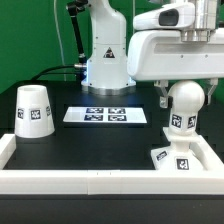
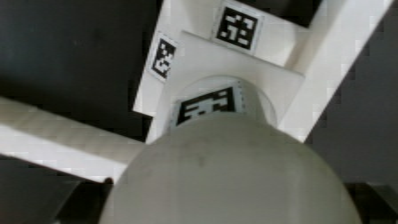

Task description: Assemble lamp

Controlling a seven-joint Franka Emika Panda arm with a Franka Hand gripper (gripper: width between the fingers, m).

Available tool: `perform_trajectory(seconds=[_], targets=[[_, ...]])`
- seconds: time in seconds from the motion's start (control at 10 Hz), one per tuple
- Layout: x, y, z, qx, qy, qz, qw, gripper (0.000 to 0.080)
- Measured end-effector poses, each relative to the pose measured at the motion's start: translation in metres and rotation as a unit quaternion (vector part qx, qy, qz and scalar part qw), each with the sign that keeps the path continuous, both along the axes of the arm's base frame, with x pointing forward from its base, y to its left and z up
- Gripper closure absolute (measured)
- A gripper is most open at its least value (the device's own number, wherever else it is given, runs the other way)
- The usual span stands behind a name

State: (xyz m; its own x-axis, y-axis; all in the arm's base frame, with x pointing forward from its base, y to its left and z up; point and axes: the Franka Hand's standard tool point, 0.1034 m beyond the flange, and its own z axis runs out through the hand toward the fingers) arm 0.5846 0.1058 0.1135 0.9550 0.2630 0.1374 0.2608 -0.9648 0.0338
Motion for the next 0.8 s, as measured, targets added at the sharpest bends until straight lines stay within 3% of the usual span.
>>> perform_trajectory(seconds=[0.5, 0.8], targets=[[-0.0003, -0.0044, -0.0003, 0.026, 0.002, -0.166, 0.986, 0.0220], [-0.0038, -0.0075, -0.0021, 0.052, 0.010, -0.330, 0.943, 0.0220]])
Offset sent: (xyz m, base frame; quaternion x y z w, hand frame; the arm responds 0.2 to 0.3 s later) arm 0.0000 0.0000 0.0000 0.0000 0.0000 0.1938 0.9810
